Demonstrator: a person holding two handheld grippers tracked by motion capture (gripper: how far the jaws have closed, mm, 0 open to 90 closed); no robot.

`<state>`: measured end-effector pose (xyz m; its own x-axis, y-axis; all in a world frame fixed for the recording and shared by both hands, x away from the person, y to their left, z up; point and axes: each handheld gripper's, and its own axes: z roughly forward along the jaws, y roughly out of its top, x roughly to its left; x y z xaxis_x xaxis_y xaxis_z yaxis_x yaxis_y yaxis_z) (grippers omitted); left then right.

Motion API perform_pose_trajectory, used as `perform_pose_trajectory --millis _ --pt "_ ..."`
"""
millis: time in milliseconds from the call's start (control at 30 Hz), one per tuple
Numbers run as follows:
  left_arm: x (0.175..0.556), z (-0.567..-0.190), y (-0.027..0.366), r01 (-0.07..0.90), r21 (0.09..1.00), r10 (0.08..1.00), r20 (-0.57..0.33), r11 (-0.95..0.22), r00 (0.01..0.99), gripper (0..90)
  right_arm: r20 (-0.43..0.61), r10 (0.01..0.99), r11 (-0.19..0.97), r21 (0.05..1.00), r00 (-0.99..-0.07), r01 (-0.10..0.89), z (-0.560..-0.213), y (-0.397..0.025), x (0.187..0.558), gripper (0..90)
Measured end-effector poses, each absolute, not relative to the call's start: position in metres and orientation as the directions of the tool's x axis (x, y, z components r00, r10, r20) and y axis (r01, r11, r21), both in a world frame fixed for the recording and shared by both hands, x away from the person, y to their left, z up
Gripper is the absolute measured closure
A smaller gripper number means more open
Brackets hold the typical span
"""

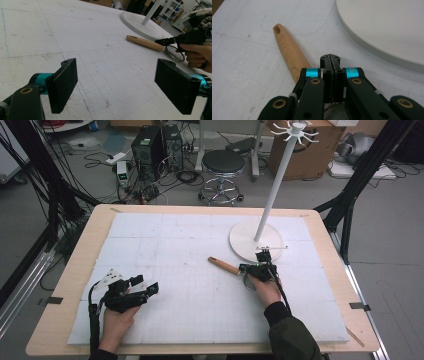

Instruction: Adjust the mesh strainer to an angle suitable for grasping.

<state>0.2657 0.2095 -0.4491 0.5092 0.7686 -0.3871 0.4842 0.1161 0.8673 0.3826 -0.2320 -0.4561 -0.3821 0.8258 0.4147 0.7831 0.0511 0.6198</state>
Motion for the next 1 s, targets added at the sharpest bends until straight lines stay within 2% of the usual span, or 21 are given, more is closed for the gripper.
perform_pose_trajectory --millis 367,1000 --pt "0.266 -0.449 0.207 0.485 0.866 0.767 -0.391 0.120 0.509 19.2 0.400 0.823 0.087 0.614 -0.404 0.785 -0.454 -0.235 0.372 89.8" --pt "0.272 -0.450 0.196 0.491 0.864 0.775 -0.387 0.115 0.500 20.3 0.413 0.810 0.081 0.624 -0.416 0.777 -0.457 -0.241 0.356 89.9"
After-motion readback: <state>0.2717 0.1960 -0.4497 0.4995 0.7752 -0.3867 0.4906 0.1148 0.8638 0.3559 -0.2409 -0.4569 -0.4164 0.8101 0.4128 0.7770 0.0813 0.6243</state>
